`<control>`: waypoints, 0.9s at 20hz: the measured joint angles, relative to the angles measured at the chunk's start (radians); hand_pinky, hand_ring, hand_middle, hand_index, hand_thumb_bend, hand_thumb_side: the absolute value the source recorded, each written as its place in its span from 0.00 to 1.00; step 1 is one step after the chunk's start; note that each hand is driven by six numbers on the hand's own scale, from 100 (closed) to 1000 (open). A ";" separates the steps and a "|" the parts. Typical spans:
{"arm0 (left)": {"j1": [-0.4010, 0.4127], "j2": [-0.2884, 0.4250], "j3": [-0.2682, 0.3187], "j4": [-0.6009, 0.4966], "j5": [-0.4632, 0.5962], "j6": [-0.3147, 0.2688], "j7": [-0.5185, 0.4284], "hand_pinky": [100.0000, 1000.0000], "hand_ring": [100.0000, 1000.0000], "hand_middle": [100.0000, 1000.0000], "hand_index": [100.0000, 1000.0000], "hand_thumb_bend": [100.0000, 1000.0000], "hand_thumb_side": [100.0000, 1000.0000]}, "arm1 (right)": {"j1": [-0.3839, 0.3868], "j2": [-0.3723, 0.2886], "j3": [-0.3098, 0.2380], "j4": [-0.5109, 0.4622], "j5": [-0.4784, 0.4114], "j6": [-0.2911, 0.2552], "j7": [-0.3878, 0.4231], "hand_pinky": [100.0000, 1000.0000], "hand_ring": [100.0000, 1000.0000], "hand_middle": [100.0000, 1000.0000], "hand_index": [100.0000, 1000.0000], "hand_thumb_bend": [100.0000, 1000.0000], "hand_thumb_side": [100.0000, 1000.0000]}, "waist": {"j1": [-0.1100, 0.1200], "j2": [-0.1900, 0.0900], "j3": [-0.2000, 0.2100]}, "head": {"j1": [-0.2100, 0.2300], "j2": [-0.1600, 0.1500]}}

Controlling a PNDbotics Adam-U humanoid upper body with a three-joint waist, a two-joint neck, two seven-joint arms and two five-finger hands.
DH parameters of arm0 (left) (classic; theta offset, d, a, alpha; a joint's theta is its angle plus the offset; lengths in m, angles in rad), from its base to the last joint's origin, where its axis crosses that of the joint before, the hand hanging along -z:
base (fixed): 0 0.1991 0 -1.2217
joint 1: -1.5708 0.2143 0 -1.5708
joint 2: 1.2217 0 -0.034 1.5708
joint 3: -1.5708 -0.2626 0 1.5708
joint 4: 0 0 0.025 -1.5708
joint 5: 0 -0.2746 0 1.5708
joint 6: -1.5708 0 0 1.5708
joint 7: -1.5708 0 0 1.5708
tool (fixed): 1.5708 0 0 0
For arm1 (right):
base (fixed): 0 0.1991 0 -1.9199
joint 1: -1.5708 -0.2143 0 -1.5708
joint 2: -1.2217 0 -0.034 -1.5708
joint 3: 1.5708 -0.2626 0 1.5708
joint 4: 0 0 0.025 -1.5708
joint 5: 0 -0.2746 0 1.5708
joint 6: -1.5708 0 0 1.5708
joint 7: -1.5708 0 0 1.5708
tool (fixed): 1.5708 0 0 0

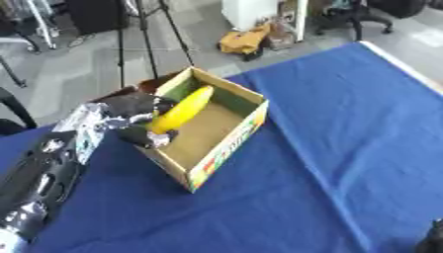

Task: Pick up objects on the table and place them in the box.

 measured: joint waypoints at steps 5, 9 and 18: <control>0.000 0.000 0.000 -0.004 -0.014 0.004 0.033 0.75 0.82 0.88 0.94 0.43 1.00 | 0.000 0.000 0.000 0.000 -0.001 0.001 0.000 0.45 0.31 0.25 0.51 0.00 0.82 | 0.000 0.000 0.000 | 0.000 0.000; 0.000 0.000 0.000 -0.004 -0.023 0.003 0.052 0.74 0.81 0.87 0.94 0.39 1.00 | 0.000 0.000 0.000 0.000 -0.001 0.001 0.001 0.46 0.31 0.25 0.51 0.00 0.82 | 0.000 0.000 0.001 | 0.000 0.000; 0.041 0.007 -0.003 -0.085 0.170 -0.016 0.050 0.71 0.72 0.76 0.91 0.09 0.78 | 0.011 -0.006 -0.007 0.001 -0.006 0.001 -0.005 0.46 0.31 0.25 0.52 0.00 0.81 | -0.022 -0.024 0.074 | -0.013 0.003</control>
